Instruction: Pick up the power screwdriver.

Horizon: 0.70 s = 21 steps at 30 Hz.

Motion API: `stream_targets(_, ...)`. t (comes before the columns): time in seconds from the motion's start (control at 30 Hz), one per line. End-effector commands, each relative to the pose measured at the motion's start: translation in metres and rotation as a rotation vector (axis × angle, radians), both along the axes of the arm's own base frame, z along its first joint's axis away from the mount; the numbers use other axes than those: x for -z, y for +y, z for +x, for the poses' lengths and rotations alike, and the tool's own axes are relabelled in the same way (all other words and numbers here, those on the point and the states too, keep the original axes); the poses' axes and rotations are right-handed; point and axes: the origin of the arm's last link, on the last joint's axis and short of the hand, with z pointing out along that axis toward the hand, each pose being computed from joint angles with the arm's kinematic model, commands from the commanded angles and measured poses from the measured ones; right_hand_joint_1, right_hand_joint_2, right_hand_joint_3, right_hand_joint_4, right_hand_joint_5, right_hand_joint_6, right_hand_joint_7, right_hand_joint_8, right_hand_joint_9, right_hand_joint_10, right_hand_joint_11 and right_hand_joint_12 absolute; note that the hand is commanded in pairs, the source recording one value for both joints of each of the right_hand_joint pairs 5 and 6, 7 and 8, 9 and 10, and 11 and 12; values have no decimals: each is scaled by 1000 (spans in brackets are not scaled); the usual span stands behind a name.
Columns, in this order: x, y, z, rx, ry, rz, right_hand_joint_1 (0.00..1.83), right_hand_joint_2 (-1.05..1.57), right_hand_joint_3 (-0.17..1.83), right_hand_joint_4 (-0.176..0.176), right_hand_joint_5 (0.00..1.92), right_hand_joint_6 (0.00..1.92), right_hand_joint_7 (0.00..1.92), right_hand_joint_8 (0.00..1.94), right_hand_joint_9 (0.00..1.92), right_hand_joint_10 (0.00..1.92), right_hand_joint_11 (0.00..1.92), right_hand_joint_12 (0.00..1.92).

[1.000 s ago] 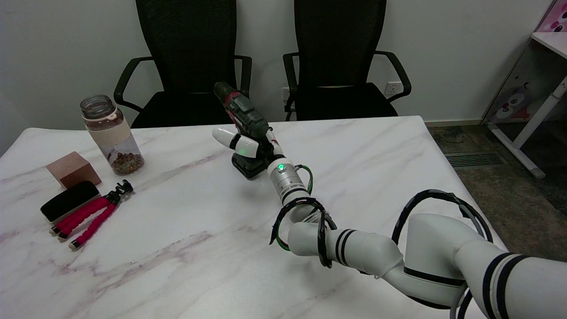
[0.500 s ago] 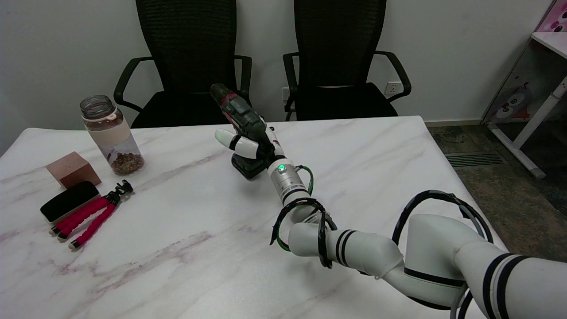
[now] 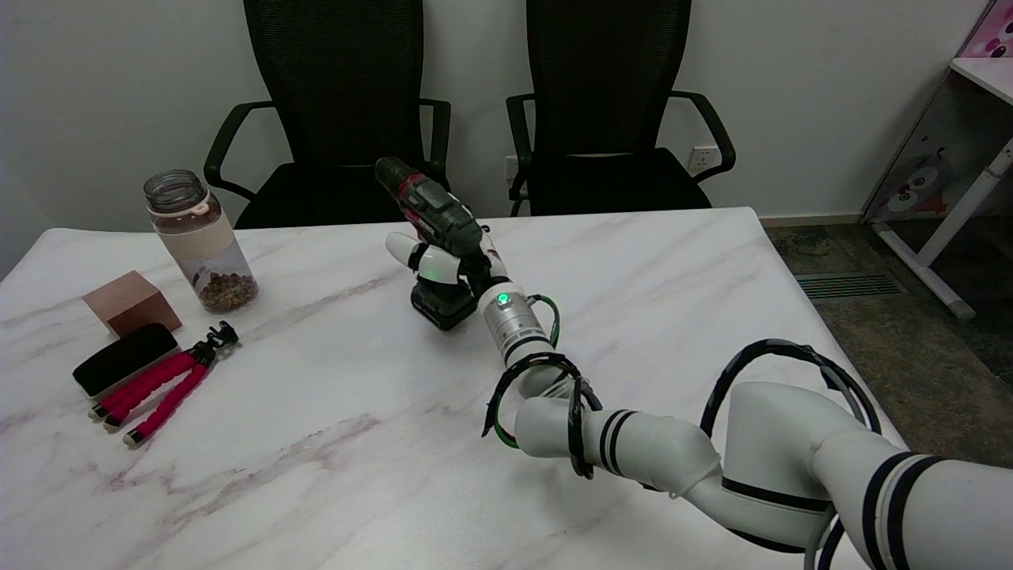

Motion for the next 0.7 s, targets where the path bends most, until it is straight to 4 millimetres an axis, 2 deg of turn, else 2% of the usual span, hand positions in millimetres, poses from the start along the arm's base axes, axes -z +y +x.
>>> stream_targets(0.03, -1, -1, 1, -3, 0, -2, 910, 525, 636, 37, 0, 0, 0, 0, 1323, 1323, 1404, 1404)
stream_targets(0.2, -1, -1, 1, -3, -3, -2, 910, 552, 641, 48, 0, 0, 0, 0, 1404, 1404, 1505, 1505)
stream_targets(0.27, 0, -1, 2, -4, -5, -1, 911, 573, 640, 84, 7, 7, 7, 7, 1412, 1412, 1520, 1520)
stream_targets(0.3, 0, -1, 2, -5, -5, -1, 911, 577, 641, 111, 161, 161, 161, 161, 1411, 1411, 1523, 1523)
stream_targets(0.33, 0, -1, 2, -5, -5, -1, 911, 584, 642, 112, 333, 333, 333, 333, 1411, 1411, 1525, 1525)
stream_targets(0.37, 0, -1, 2, -5, -5, 0, 902, 597, 643, 105, 686, 686, 686, 686, 1413, 1413, 1534, 1534)
stream_targets(0.4, 1, -1, 3, -6, -6, 0, 891, 606, 644, 84, 900, 900, 900, 900, 1415, 1415, 1544, 1544)
stream_targets(0.43, 1, -1, 3, -6, -7, 1, 892, 615, 648, 11, 1086, 1086, 1086, 1086, 1417, 1417, 1554, 1554)
stream_targets(0.47, 1, -1, 3, -6, -7, 1, 898, 621, 652, -118, 1196, 1196, 1196, 1196, 1419, 1419, 1559, 1559)
stream_targets(0.5, 1, -1, 3, -7, -8, 2, 899, 631, 662, -176, 1300, 1300, 1300, 1300, 1421, 1421, 1559, 1559)
stream_targets(0.53, 2, -1, 3, -7, -8, 2, 897, 639, 669, -176, 1367, 1367, 1367, 1367, 1425, 1425, 1559, 1559)
stream_targets(0.57, 2, -1, 3, -7, -9, 3, 895, 647, 675, -84, 1433, 1433, 1433, 1433, 1432, 1432, 1563, 1563)
stream_targets(0.6, 2, -1, 4, -8, -9, 3, 894, 653, 679, -10, 1483, 1483, 1483, 1483, 1438, 1438, 1567, 1567)
stream_targets(0.7, 3, -1, 4, -9, -13, 6, 892, 674, 682, 0, 1597, 1597, 1597, 1597, 1453, 1453, 1566, 1566)
